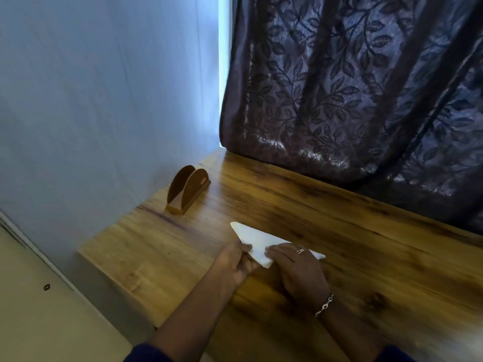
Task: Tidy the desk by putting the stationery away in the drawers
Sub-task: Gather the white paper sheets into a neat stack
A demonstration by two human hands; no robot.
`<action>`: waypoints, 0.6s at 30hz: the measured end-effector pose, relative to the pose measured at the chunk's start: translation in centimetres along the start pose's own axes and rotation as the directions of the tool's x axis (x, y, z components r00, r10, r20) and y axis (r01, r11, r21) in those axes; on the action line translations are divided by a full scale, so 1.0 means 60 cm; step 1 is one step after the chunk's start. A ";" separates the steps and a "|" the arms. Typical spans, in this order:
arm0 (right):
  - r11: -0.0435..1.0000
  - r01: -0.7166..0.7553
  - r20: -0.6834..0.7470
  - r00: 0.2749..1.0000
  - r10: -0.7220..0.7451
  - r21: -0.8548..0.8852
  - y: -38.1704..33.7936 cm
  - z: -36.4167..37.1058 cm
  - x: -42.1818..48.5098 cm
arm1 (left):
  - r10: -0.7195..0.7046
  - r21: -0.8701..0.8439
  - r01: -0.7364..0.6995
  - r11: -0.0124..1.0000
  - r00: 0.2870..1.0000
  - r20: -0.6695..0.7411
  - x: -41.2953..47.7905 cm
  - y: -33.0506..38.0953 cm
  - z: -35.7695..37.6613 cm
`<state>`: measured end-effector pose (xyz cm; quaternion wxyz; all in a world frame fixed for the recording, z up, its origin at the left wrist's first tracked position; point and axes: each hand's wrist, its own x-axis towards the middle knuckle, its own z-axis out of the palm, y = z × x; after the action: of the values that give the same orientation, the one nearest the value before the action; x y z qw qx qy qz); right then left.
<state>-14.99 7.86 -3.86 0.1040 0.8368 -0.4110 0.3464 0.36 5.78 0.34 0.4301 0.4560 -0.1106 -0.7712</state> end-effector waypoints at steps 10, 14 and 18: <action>0.932 -0.164 0.092 0.986 0.142 0.322 0.018 0.035 0.244 | 0.784 0.754 -0.624 0.204 0.566 0.256 -0.010 0.139 -0.115; 0.955 -0.049 0.115 0.993 0.016 0.292 -0.001 0.069 0.355 | 0.834 0.820 -0.572 0.022 0.463 0.300 0.009 0.215 -0.147; 0.937 -0.003 0.193 0.979 -0.070 0.350 -0.009 0.111 0.444 | 0.897 0.871 -0.486 -0.074 0.349 0.271 0.025 0.273 -0.162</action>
<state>-0.05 -11.28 8.99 -0.0824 0.8798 -0.3372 0.3248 17.02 -3.09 3.20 0.4831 0.6110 -0.6150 -0.1229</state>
